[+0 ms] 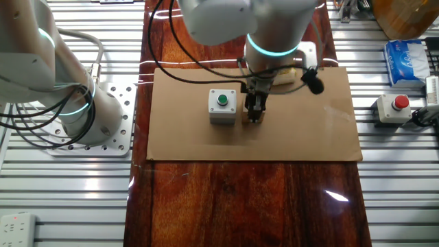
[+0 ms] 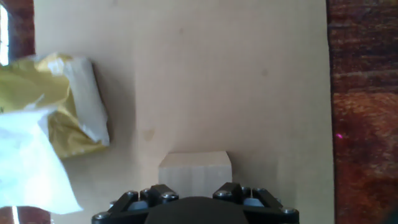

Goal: Hold a small block with the gripper and sweep it from left to right on the table

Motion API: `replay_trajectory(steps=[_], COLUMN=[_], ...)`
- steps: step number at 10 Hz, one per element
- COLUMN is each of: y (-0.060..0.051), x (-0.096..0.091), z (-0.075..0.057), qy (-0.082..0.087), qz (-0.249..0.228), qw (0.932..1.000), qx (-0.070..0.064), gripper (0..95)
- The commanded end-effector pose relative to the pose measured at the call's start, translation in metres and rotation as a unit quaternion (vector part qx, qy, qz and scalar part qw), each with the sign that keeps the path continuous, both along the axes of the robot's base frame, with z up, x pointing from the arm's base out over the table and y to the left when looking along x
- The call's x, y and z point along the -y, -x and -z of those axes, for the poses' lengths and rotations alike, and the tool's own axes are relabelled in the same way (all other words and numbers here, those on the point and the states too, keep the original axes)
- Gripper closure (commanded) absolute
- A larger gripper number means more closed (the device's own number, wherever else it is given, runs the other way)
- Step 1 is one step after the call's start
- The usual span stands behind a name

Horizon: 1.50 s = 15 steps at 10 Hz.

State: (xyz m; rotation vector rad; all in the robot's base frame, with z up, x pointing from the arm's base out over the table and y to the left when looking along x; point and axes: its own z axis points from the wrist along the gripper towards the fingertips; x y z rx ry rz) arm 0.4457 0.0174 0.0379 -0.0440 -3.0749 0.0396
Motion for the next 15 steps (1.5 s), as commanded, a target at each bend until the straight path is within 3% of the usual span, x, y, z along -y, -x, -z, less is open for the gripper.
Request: replay_trajectory(steps=[1,2,3,4,5,10,15], y=[-0.009,-0.012,-0.014,-0.014,-0.014,-0.014,-0.013], x=[0.002,0.002,0.002,0.002,0.002,0.002,-0.003], z=[0.029,0.02,0.006,0.0,-0.002,-0.008,-0.057], qy=[-0.055,-0.05,-0.049,-0.03,-0.028,-0.032,-0.033], qz=[-0.002,-0.007,-0.01,-0.022,-0.028,-0.025,-0.018], qw=[0.9985,0.9986,0.9987,0.9992,0.9992,0.9992,0.9993], qx=[-0.007,-0.014,-0.01,-0.014,-0.004,-0.003,-0.004], gripper=[57.0,57.0,38.0,38.0,0.0,0.0,0.0])
